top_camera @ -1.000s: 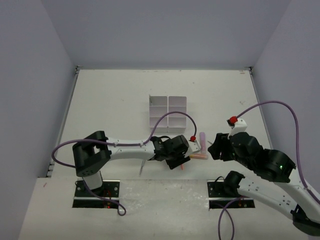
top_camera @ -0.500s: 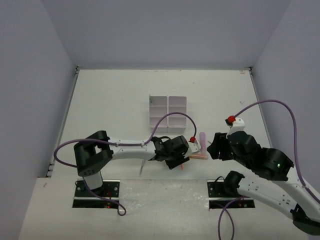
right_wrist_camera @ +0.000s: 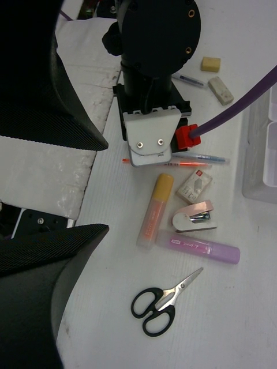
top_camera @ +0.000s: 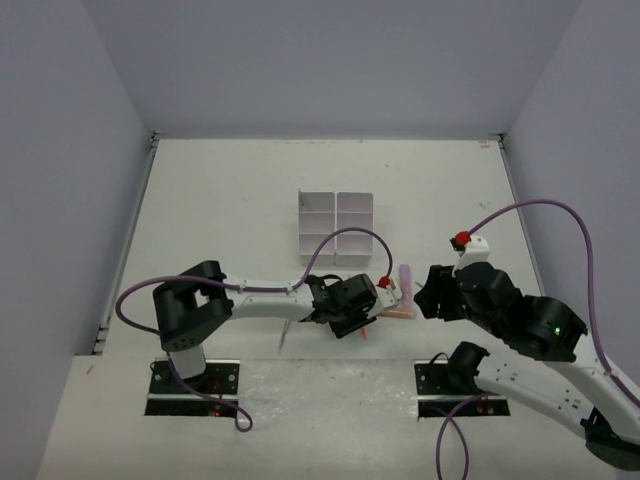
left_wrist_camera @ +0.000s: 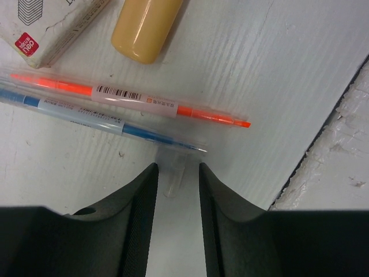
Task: Sort the stationery into containers
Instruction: Pick up the pen cap from the center of the board.
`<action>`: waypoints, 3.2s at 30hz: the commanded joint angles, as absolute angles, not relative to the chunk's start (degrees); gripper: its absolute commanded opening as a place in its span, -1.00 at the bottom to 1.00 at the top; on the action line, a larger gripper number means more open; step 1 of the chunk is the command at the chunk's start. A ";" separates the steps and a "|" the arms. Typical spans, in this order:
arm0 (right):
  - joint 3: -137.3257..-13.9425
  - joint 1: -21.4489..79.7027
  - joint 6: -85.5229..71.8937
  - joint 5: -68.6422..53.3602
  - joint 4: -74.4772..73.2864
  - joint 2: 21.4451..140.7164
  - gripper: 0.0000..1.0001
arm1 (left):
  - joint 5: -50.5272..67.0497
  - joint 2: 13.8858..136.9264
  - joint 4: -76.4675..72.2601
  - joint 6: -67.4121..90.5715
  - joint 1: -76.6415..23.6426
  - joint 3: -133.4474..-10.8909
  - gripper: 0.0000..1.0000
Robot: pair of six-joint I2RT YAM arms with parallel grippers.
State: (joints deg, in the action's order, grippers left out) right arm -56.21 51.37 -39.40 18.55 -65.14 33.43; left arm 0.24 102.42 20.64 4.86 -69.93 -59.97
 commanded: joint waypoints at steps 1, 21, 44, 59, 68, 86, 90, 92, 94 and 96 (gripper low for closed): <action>-56.25 51.59 -39.46 18.54 -64.16 33.66 0.13 | 1.40 105.03 24.16 4.92 -70.14 -59.77 -0.28; -55.99 51.53 -38.94 18.46 -63.46 33.54 0.11 | 1.03 107.81 33.90 5.15 -70.14 -64.64 -0.34; -55.46 51.50 -37.97 17.14 -62.14 33.91 0.11 | 1.14 114.62 42.20 3.24 -70.14 -69.79 -0.32; -54.32 51.50 -37.93 16.58 -61.00 33.03 0.11 | 0.35 113.82 44.65 2.55 -70.14 -70.70 -0.31; -54.40 51.50 -37.79 16.52 -61.17 32.96 0.11 | 0.27 114.00 44.65 2.72 -70.14 -69.96 -0.31; -53.81 51.50 -37.55 15.84 -60.93 32.96 0.11 | -2.42 113.42 44.21 2.55 -70.14 -68.97 -0.29; -53.79 51.58 -37.53 15.73 -60.82 32.78 0.11 | -2.51 113.38 44.19 2.64 -70.14 -69.05 -0.29; -53.72 51.59 -37.44 15.70 -60.82 32.80 0.11 | -3.19 113.35 44.03 2.64 -70.14 -68.72 -0.29; -53.73 51.59 -37.44 15.62 -60.82 33.06 0.12 | -3.47 112.88 43.84 2.64 -70.14 -68.45 -0.29; -53.70 51.50 -37.44 15.64 -60.82 33.27 0.12 | -3.76 112.41 43.60 2.66 -70.14 -68.18 -0.28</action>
State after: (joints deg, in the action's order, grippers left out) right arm -53.98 51.37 -37.47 15.76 -62.08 32.95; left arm -1.37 110.07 37.11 3.42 -70.28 -72.21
